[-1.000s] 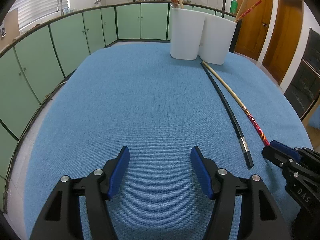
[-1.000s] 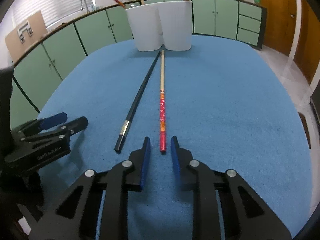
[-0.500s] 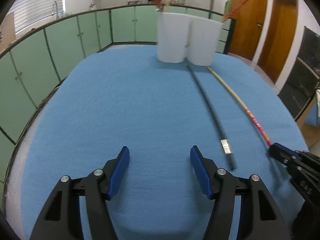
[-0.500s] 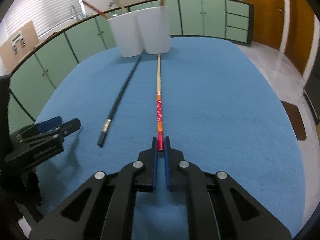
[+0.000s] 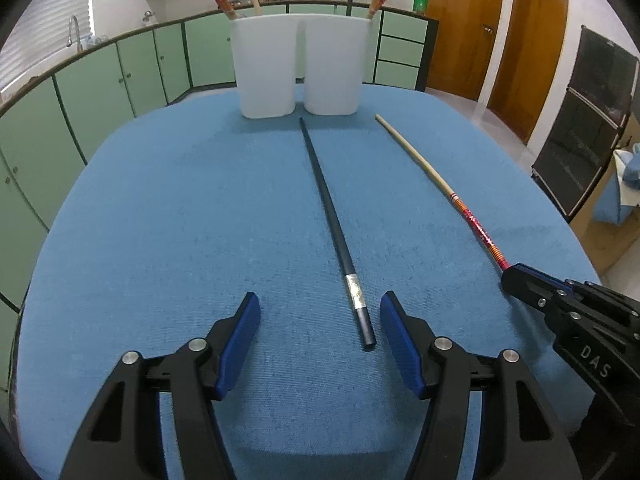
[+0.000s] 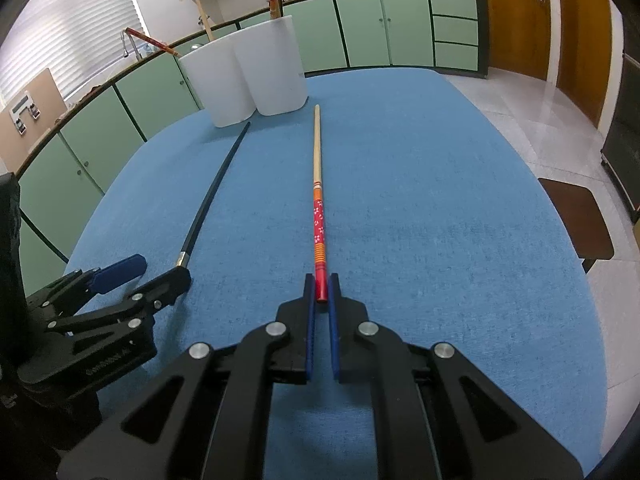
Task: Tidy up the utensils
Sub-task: 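Grasp the red-patterned chopstick with the right tool while the left tool grasps the black one, then carry both chopsticks to the white holder and lower them upright inside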
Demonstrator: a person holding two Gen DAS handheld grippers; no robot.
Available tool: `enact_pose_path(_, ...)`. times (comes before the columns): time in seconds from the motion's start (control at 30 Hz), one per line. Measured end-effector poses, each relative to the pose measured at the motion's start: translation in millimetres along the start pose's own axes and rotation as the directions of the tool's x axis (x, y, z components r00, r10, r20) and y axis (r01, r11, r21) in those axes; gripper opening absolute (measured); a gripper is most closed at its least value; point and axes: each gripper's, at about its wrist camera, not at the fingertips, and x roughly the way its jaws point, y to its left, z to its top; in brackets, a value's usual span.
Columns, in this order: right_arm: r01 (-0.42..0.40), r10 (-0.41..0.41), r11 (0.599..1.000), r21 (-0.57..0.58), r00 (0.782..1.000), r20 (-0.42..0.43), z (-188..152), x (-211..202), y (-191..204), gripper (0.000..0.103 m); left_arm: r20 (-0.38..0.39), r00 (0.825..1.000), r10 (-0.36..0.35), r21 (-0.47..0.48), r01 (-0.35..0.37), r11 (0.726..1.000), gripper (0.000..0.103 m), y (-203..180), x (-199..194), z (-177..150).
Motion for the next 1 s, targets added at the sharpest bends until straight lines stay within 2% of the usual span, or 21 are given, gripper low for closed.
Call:
enact_pose_path(0.13,0.002,-0.002,1.000,-0.005,1.000,-0.003,0.0,1.1,0.3,0.005,0.000,0.999,0.040,0.020,-0.040,0.999,0.056,-3.8,0.9,-1.8)
enact_pose_path(0.4,0.023,-0.023,0.999,-0.027,1.000,-0.015,0.1,4.9,3.2,0.007,0.014,0.997,0.070,0.011,-0.070,0.997,0.017,-3.2,-2.7,-1.5)
enact_pose_path(0.5,0.026,-0.027,0.999,-0.032,1.000,-0.014,0.3,6.2,4.2,0.007,0.014,0.997,0.074,0.022,-0.074,0.997,0.009,-5.5,-2.0,-1.7)
enact_pose_path(0.8,0.007,-0.007,1.000,-0.015,1.000,-0.005,-0.9,4.3,1.1,0.005,0.025,0.998,0.066,0.020,-0.066,0.998,0.007,-6.4,-3.1,-1.6)
enact_pose_path(1.0,0.016,-0.014,0.999,-0.044,0.999,0.036,-2.6,-8.2,6.3,0.005,0.061,0.997,0.048,-0.005,-0.048,0.999,0.007,-2.1,-14.6,-2.1)
